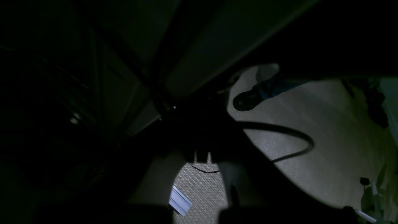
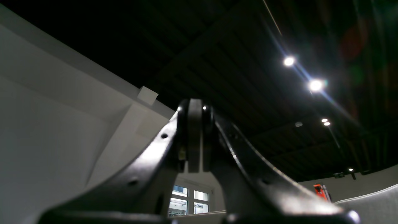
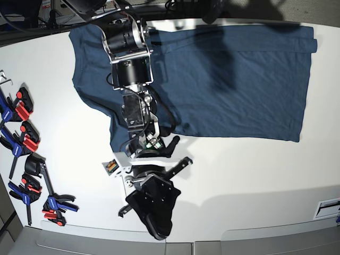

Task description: Fold the T-shirt properly

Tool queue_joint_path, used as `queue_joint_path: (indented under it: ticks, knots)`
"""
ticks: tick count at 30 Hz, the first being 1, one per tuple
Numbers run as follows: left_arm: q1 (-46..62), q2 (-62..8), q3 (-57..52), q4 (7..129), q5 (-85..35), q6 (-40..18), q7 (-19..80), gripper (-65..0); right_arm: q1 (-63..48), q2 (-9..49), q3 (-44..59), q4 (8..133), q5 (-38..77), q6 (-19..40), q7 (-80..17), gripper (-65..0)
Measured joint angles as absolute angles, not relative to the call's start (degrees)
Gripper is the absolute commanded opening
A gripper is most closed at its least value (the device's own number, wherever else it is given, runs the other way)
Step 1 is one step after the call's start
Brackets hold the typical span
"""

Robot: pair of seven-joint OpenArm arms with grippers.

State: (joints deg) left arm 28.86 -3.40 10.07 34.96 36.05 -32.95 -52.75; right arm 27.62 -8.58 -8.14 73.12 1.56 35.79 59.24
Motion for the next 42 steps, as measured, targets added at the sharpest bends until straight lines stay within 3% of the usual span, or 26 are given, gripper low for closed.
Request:
queue_joint_path:
  ticks: [17,20,26,29,39,42]
  knots:
    - [28.86,-3.4,10.07,34.96,36.05,-32.95,-52.75,-65.0,27.59,-8.58,-8.14,73.12,1.58,35.79,56.14,-65.0]
    - [28.86,-3.4,10.07,34.96,36.03,-32.95,-52.75,-65.0,27.64,-8.6,-8.14,73.14,1.48,34.83,44.82,-65.0]
    - [28.86,-3.42,10.07,34.96,36.03,-32.97,-52.77,-65.0,27.59,-8.58,-8.14,73.08,0.86,33.15,9.93,-65.0]
    - [28.86,-3.42,10.07,34.96,36.03,-32.95,-52.8,-65.0,27.49,-8.58,-8.14,73.08,0.6,33.15,1.13,-65.0]
    - [28.86,-3.42,10.07,34.96,36.07,-32.95,-52.77,-65.0,27.57,-8.58,-8.14,73.08,0.71,33.1,5.87,-65.0]
    - [28.86,-3.4,10.07,34.96,36.05,-32.95,-52.8,-65.0,27.59,-8.73,-8.38,73.1,2.39,24.71,9.32,-65.0]
